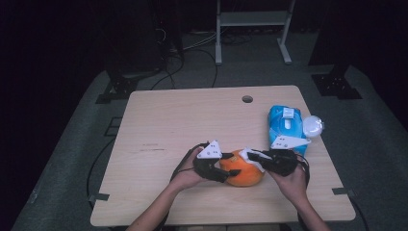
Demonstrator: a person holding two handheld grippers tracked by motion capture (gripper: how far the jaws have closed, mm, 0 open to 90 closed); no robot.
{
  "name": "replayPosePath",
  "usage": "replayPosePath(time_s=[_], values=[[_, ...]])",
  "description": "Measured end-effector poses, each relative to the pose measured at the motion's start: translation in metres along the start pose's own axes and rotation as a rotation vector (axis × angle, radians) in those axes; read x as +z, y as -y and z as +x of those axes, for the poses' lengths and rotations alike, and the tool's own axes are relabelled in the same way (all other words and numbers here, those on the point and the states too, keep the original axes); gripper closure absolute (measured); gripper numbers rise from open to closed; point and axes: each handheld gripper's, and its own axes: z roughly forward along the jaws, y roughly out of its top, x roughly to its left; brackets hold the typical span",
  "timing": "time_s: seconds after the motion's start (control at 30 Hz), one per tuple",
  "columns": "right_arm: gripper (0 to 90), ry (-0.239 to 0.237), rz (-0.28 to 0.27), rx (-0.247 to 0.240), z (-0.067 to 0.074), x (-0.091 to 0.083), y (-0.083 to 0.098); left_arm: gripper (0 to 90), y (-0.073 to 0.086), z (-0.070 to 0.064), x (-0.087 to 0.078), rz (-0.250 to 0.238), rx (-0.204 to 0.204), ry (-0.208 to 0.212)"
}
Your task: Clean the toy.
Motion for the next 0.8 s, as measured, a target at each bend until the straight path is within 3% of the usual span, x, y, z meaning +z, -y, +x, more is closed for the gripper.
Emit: replayPosePath(time_s=[0.13,0.27,0.4,0.63,0.8], values=[[82.3,0.020,-0.006,0.053,-0.015,-0.007,0.007,36.8,0.000,0.001,-0.001,-0.003,-0.010,-0.001],[82.4,0.026,-0.005,0.069,-0.018,-0.009,0.009,35.3,0.000,0.003,-0.001,-0.012,-0.026,0.012],[82.5,0.039,0.000,0.022,-0.006,-0.006,0.001,35.4,-0.002,0.002,0.000,0.002,-0.018,0.008],[82.5,0.018,-0.004,-0.046,0.014,0.006,-0.008,35.2,-0.005,0.000,0.004,0.013,-0.010,-0.001],[82.5,-0.001,-0.026,-0.051,0.020,0.002,-0.011,35.1,-0.005,0.002,0.005,0.003,-0.026,-0.002]])
